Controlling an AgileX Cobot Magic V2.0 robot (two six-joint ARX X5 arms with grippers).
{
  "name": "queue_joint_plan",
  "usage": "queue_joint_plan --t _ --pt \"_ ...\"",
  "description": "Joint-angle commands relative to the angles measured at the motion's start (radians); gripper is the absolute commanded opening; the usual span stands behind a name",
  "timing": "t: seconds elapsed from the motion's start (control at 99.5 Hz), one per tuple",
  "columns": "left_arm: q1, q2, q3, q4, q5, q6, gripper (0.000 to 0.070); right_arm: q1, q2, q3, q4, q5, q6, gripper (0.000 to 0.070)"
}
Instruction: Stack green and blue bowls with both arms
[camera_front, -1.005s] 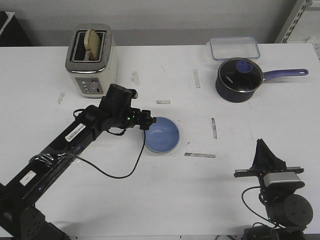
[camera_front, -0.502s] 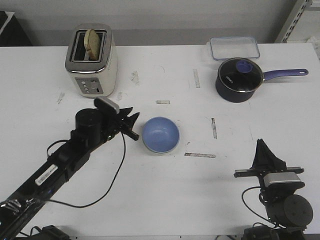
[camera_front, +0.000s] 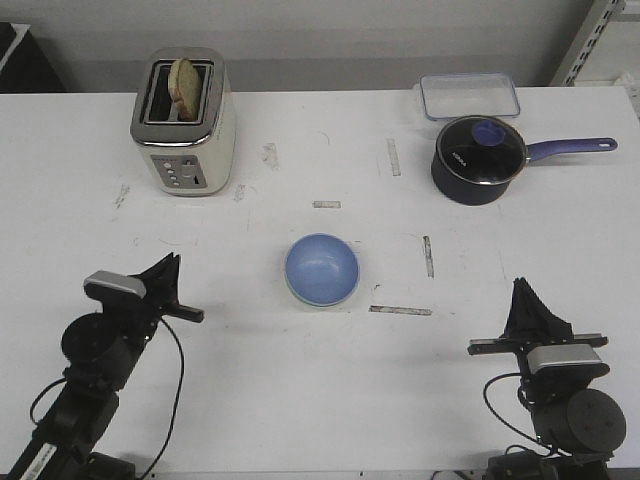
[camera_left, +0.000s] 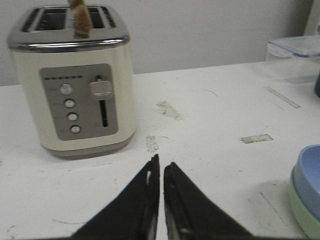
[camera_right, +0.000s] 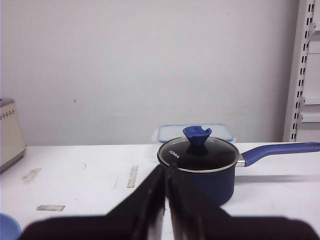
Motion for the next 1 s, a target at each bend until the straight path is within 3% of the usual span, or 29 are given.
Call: queue_joint_plan --t 0.0,0.311,0.995 --pt "0.016 -0.061 -0.034 -0.005 -0.002 0.005 0.0001 0.002 -0.001 0.01 0.01 0.0 -0.005 0.0003" --pt "0.082 -0.376 -0.097 -0.27 -0.002 0.005 0.0001 0.002 -0.001 0.01 0.01 0.0 -0.005 0.0003" --pt "0.11 -0.602 -0.124 -0.258 -0.002 0.01 0.0001 0.002 -0.002 0.01 0.01 0.0 -0.005 0.0003"
